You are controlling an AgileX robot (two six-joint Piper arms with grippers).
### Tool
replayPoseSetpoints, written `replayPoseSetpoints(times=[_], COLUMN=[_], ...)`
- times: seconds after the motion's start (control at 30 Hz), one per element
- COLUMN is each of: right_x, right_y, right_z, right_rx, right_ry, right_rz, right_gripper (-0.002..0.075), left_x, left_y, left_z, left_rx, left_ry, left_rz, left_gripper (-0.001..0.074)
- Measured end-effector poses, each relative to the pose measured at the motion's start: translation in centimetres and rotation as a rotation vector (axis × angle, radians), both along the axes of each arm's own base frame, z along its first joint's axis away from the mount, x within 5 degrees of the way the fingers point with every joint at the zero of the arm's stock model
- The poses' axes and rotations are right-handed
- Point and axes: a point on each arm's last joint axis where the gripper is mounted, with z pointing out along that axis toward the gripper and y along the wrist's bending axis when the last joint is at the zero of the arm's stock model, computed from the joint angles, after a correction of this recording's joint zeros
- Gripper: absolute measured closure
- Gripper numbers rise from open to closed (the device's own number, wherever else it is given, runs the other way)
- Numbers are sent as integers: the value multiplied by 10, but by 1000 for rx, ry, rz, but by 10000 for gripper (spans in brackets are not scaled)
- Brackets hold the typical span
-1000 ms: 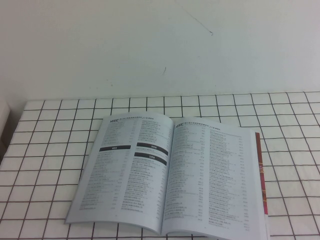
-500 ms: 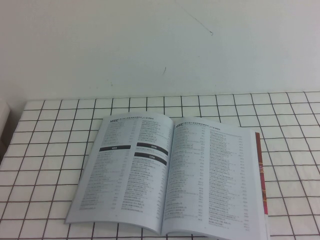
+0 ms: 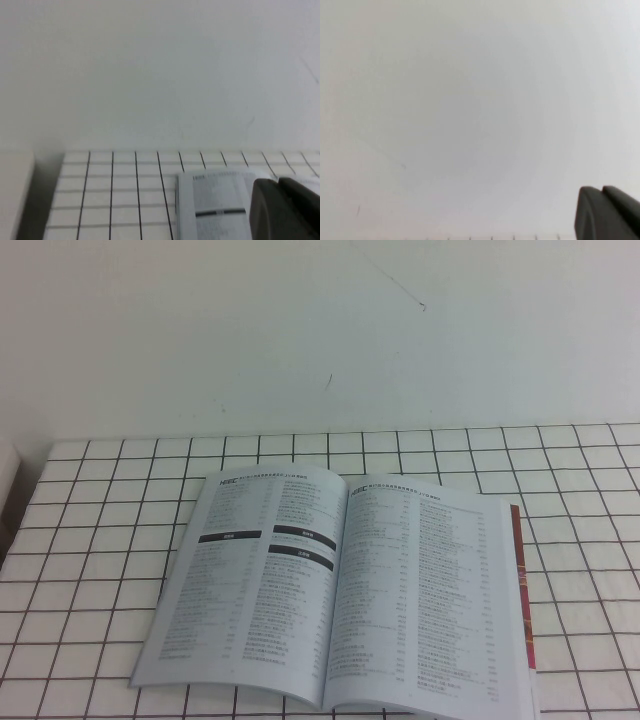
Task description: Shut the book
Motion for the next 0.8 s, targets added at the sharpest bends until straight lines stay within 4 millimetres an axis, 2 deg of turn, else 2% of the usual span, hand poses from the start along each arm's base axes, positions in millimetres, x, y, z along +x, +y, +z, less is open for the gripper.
replayPoseSetpoints(times=[0.1,0.2,0.27,0.4,0.5,0.63,0.8], right_x=[18,43,63,98,123,158,190], right_y=[3,8,12,20,28,40,67], right_z=[7,5,-2,-19,-35,-67,-106], right_rx=[11,-67,-134,-221,-210,-140,-120], right_ry=[181,375,498,633,713,841,924], right_rz=[29,92,159,294,403,552,686], right_gripper=[729,729,729,729,729,729,729], left_x=[24,49,66,105,129,161,194], left_y=[-7,-17,-24,-33,-34,-36,-39], left_z=[6,3,-2,-24,-40,-65,-98], left_rx=[16,59,67,54,50,44,32], left_ry=[179,322,394,518,577,655,790], left_rz=[-53,-144,-205,-264,-252,-227,-219], left_gripper=[738,738,738,738,738,738,738])
